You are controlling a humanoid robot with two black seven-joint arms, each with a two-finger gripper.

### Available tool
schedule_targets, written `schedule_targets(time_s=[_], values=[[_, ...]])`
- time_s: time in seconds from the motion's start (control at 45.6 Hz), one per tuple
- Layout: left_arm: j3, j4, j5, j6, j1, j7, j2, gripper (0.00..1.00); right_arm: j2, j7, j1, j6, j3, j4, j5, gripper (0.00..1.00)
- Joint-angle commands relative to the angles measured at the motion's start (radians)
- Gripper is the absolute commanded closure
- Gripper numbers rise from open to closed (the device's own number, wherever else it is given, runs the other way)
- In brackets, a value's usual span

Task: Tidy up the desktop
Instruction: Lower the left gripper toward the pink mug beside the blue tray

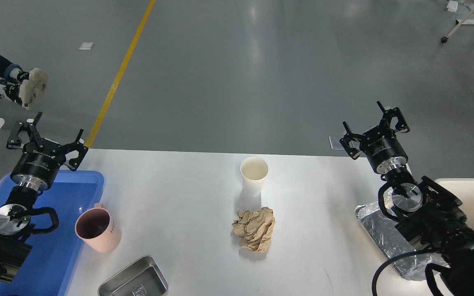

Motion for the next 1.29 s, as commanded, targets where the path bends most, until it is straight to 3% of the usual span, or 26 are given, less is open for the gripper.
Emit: schedule_targets(time_s=[0.0,0.11,0.263,0.46,0.657,0.811,0.964,1.183,1.271], values=[[0.0,0.0,-0.001,0.007,0.0,-0.009,-0.002,0.03,0.0,0.0,0.007,-0.002,0.0,0.0,0.0,0.0],[0.0,-0.002,-0.001,0.033,-0.001,-0.01,-0.002,0.03,-0.001,0.0,0.013,-0.005,0.0,-0.001,0.0,0.0],[0.004,-0.013,0.004,0.023,0.007,0.025,0.001,0.03,-0.007,0.0,0.013,-0.007,0.0,-0.001,0.0,0.0],[0.167,-0.152,0.013,0.035,0.027,0.178,0.101,0.03,-0.027,0.0,0.014,-0.007,0.0,-0.003,0.0,0.0],[0.285,-0.306,0.108,-0.014,0.065,0.182,0.277,0.04,-0.053,0.0,0.014,-0.007,0.0,-0.002,0.0,0.0],[0.29,-0.471,0.137,-0.036,0.19,0.185,0.439,0.05,-0.067,0.0,0.014,-0.005,0.0,-0.001,0.0,0.0],[0.291,-0.686,0.214,-0.028,0.324,0.192,0.686,0.05,-0.078,-0.002,0.014,-0.005,0.0,0.0,0.0,0.0],[0.299,-0.888,0.225,-0.043,0.532,0.191,0.99,0.05,-0.082,-0.002,0.016,-0.005,0.0,0.0,-0.002,0.0],[0.3,-0.916,0.226,-0.059,0.563,0.191,1.093,0.05,-0.084,-0.002,0.014,-0.005,0.0,-0.001,-0.002,0.0]])
